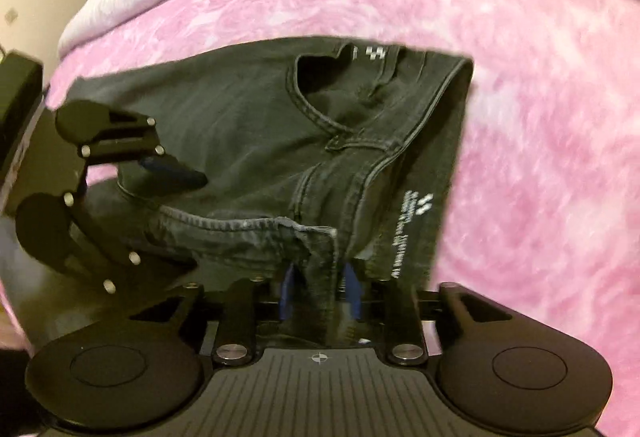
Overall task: Fold clothes
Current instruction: 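Smooth the jeans flat with both grippers and release the legs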
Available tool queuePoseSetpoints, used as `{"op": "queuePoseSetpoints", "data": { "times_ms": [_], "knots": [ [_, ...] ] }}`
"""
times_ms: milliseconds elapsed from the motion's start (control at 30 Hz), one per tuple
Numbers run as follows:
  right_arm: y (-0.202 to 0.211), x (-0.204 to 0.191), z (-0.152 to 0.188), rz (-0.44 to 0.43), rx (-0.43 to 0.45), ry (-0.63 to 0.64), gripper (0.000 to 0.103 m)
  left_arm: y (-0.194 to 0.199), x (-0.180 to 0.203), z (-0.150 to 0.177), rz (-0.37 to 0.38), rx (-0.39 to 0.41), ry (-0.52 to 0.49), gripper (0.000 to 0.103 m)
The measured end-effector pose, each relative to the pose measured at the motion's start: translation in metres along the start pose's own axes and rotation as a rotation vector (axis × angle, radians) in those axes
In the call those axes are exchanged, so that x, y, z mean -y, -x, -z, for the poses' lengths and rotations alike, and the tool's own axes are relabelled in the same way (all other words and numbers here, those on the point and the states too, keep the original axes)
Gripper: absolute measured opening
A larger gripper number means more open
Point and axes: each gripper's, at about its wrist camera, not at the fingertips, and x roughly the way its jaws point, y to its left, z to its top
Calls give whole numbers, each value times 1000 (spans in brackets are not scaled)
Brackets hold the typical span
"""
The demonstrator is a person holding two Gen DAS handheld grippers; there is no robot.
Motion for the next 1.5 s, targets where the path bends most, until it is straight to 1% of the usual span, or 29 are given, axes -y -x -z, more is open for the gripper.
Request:
{"op": "queuePoseSetpoints", "data": {
  "times_ms": [33,67,167,233,267,300,333,367,400,433,467,533,600,700,767,800,833,867,933,1033,1067,1100,1167,1200,1233,1267,1367,1467,1500],
  "knots": [
    [-2,4,-1,-12,13,2,50,1,0,1,-1,2,5,61],
    [-4,8,-2,-29,28,4,51,1,1,0,-2,1,5,61],
    [-10,20,-4,-83,70,10,51,0,0,0,-2,2,0,61],
    [-17,28,-7,-153,69,27,51,-1,0,0,-1,6,-5,61],
    [-21,33,-9,-189,68,35,49,-1,0,0,-1,7,-9,61],
    [-15,35,-10,-199,57,15,40,-2,0,0,-3,5,-12,61],
    [-7,38,-11,-204,45,-11,28,-2,0,-1,-4,3,-14,61],
    [1,40,-11,-209,33,-36,19,-4,1,-3,-6,-2,-15,61],
    [9,42,-12,-214,21,-62,16,-4,2,-6,-7,-6,-20,59],
    [16,45,-13,-219,9,-88,9,-5,3,-9,-7,-8,-25,59],
    [24,47,-14,-224,-3,-113,7,-6,6,-13,-5,0,-31,59],
    [34,51,-12,-220,-20,-149,7,-8,12,-22,0,15,-44,59],
    [38,53,-6,-196,-27,-164,7,-16,17,-28,-8,5,-47,59],
    [21,48,-5,-155,-46,-189,9,-22,21,-31,-29,-12,-30,58],
    [17,49,-5,-148,-43,-228,13,-8,20,-23,-50,-12,-4,53],
    [19,47,-5,-130,-43,-226,17,-1,19,-18,-62,-12,10,52],
    [22,45,-6,-111,-44,-220,27,10,17,-10,-81,-9,34,52],
    [26,43,-6,-91,-45,-214,38,24,13,3,-100,-9,75,52],
    [36,33,-6,-28,-42,-181,41,50,3,29,-147,-19,158,52],
    [50,10,-6,68,-23,-132,42,95,-15,87,-276,-68,254,52],
    [54,-1,-7,104,-14,-113,42,110,-21,109,-323,-91,272,52],
    [56,-11,-8,116,-2,-92,42,121,-28,132,-364,-128,265,52],
    [59,-40,-16,105,13,-40,42,145,-41,179,-445,-201,251,52],
    [55,-56,-21,88,3,-11,42,157,-48,202,-485,-237,244,52],
    [51,-74,-25,69,-9,19,42,168,-56,226,-525,-274,233,52],
    [46,-89,-30,58,-20,47,42,178,-65,251,-564,-316,195,52],
    [31,-138,-43,41,-18,109,42,203,-100,325,-676,-433,52,52],
    [12,-188,-53,59,-14,93,42,213,-144,387,-759,-511,-122,52],
    [4,-203,-55,66,-22,74,42,210,-158,402,-759,-524,-162,50]
  ]
}}
